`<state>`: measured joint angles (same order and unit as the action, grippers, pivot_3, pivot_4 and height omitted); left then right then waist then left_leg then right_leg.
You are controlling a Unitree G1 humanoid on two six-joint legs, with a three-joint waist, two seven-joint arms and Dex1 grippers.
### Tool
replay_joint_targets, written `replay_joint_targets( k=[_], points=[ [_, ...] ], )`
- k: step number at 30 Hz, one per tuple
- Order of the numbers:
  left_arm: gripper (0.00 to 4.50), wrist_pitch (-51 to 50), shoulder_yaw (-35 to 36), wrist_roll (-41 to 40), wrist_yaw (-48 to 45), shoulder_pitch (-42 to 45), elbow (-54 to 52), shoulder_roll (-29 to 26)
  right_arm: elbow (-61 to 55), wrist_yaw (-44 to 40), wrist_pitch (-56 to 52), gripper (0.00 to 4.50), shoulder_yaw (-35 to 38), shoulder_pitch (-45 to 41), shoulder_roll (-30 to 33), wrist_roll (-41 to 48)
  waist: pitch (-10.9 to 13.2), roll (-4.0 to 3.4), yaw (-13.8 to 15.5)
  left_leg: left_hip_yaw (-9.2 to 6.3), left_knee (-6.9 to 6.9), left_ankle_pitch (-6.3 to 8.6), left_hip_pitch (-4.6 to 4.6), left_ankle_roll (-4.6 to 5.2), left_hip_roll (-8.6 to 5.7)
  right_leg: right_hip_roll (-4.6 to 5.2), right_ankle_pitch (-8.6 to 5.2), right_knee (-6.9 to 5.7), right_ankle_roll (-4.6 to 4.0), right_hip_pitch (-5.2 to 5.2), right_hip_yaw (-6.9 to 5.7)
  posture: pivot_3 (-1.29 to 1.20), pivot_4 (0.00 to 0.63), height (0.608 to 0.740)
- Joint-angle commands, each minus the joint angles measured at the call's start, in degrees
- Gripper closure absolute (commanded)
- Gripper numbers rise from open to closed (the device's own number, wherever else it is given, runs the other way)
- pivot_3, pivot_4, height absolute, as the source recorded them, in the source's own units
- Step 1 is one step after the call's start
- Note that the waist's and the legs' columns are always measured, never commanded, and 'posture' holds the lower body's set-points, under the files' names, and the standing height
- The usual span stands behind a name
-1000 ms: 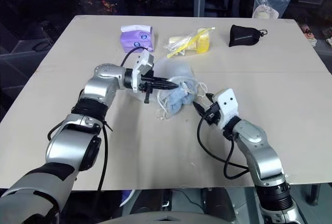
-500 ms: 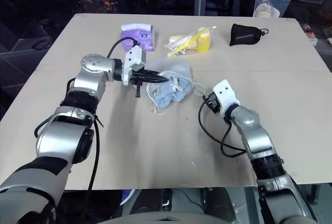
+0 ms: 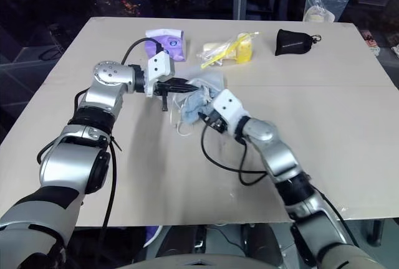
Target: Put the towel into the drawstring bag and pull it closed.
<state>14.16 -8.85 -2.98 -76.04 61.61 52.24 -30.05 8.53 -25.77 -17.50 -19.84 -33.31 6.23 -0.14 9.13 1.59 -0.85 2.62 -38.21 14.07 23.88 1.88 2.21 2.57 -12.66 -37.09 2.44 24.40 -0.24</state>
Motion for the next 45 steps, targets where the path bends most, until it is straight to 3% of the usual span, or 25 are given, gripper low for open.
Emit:
replay_joint_targets(
  k=[1,8,18,22,26,29,33,38,45],
  points=[
    [4.50,-1.26,1.46,-1.09,-0.22,-0.29,-4.12,-0.69,5.96,1.87,3.74,1.91,0.66,-2.78,-1.32,-1.86,0.00,0.01,0.12,0.01,-0.01,0.00,0.04,0.00,-0.02,0.02,0.00,0.02,0.00,0.00,0.01,0.00,0.150,0.740],
    [4.50,-5.65,0.96,-1.84,-0.85,-4.88,-12.15,-1.26,14.43,2.26,9.55,4.46,3.23,-4.35,-5.05,-0.50,-0.01,0.01,-0.13,0.08,0.01,0.00,0.03,0.00,-0.03,0.07,0.01,0.03,0.02,0.01,0.06,0.00,0.150,0.740],
    [4.50,-30.90,1.97,-13.08,-2.50,-18.54,-39.46,-2.54,24.40,-4.81,20.81,4.46,15.62,-7.27,-16.54,14.84,0.00,-0.01,-0.73,-0.06,0.01,0.00,-0.06,0.00,0.04,0.05,0.01,-0.27,0.01,0.05,0.06,0.00,0.150,0.740],
    [4.50,-42.07,3.46,-19.08,-1.94,-20.22,-45.82,-2.93,13.96,-7.72,17.12,4.46,16.08,-2.75,-13.51,18.24,0.00,-0.02,-0.80,-0.25,-0.03,0.00,-0.04,-0.01,0.02,0.10,0.01,-0.27,0.02,0.05,0.09,0.00,0.150,0.740],
    [4.50,-52.89,5.67,-26.08,0.81,-19.30,-48.45,-0.85,-10.25,-9.21,4.24,4.46,16.09,8.46,-4.94,23.58,0.00,-0.02,0.14,-0.43,-0.01,0.00,-0.01,-0.01,0.04,0.15,0.00,-0.26,0.03,0.02,0.05,0.00,0.150,0.740],
    [4.50,-58.98,6.11,-29.93,3.21,-19.18,-49.36,1.32,-25.15,-7.94,-4.70,4.46,17.51,15.14,2.33,27.50,0.00,-0.02,0.18,-0.58,-0.04,0.00,0.01,0.00,-0.03,0.20,-0.06,-0.18,0.12,-0.08,0.07,0.00,0.150,0.740],
    [4.50,-63.10,4.66,-32.39,5.21,-20.63,-51.06,4.03,-36.50,-4.44,-12.76,4.46,20.46,19.55,7.50,32.21,0.00,-0.02,-0.25,-0.55,-0.07,0.00,-0.18,0.00,-0.08,0.06,-0.06,-0.26,0.10,-0.17,0.15,0.00,0.150,0.740],
    [4.50,-64.79,1.71,-33.84,5.46,-22.01,-53.07,6.57,-39.31,-2.43,-14.62,4.46,20.17,22.71,9.37,32.14,-0.01,-0.03,-0.08,-0.70,-0.07,0.00,-0.27,0.00,-0.02,-0.17,-0.08,-0.42,0.06,-0.21,0.08,0.00,0.150,0.740],
    [4.50,-74.93,-1.65,-39.71,3.10,-21.71,-54.12,6.55,-27.97,-5.97,-6.96,4.46,15.94,16.57,0.06,32.23,-0.01,-0.03,-0.12,-0.72,-0.10,0.00,-0.25,0.00,-0.01,-0.30,-0.07,-0.38,0.06,-0.20,0.33,0.00,0.150,0.740]
  ],
)
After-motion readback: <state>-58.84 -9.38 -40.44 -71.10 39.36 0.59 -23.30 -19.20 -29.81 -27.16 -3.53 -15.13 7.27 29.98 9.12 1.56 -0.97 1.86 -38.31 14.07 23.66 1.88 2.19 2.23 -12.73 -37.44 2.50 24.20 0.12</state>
